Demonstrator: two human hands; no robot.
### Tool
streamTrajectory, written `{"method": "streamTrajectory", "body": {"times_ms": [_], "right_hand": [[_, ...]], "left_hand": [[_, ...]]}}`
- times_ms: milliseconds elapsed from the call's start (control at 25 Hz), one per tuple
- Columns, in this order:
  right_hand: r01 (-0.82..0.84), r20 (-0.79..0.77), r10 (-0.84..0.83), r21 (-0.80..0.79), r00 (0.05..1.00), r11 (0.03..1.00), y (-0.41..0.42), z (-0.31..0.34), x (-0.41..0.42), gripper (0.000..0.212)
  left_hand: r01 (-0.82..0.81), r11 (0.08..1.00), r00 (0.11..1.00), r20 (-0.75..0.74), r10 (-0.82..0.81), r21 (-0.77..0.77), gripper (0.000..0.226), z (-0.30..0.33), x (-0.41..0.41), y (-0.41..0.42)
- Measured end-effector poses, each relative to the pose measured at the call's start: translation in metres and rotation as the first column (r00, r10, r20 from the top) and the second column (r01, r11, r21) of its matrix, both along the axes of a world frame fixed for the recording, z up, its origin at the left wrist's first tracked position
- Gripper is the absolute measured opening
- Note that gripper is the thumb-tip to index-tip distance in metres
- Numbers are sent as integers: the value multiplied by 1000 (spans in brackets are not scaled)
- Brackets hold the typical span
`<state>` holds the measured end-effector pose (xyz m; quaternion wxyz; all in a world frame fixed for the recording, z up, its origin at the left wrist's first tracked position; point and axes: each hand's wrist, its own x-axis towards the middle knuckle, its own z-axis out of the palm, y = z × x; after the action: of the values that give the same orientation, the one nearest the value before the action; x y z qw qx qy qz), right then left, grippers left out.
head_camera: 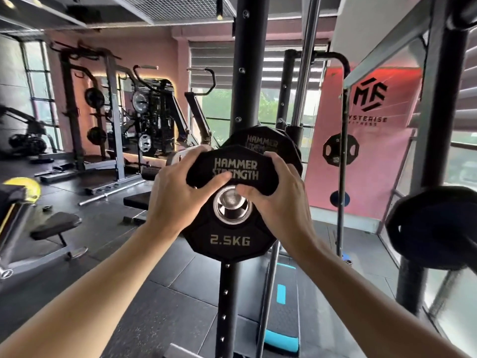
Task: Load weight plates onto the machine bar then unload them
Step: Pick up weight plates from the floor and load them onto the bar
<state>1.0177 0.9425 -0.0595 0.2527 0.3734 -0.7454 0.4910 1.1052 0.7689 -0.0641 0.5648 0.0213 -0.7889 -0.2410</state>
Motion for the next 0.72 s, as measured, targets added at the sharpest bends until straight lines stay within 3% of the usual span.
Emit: {"method": "streamTrajectory", "body": {"times_ms": [200,400,480,600,640,720], "right_hand": [[39,-67,-39,0,997,999,-16,-1,-17,82],[73,-268,-38,124,963,990,-15,-2,-31,91],[113,-299,-52,191,953,975,-19,-2,-47,100],[217,-296,-123,309,947,926,-24,-3,-74,121],[255,-288,-157,347,945,903,-26,-4,-81,131],[316,-283,-214,390,935,865,-30,-6,-90,145]], "left_hand": [[-50,999,999,17,50,-1,64,-6,-29,-21],[165,986,966,200,-162,5,61,-9,-41,-33],[221,972,916,361,-177,-83,74,3,-50,-38],[185,948,840,542,-16,-259,122,13,-77,-43],[152,934,850,524,42,-322,123,11,-89,-44],[86,903,913,396,97,-420,100,3,-112,-42]]}}
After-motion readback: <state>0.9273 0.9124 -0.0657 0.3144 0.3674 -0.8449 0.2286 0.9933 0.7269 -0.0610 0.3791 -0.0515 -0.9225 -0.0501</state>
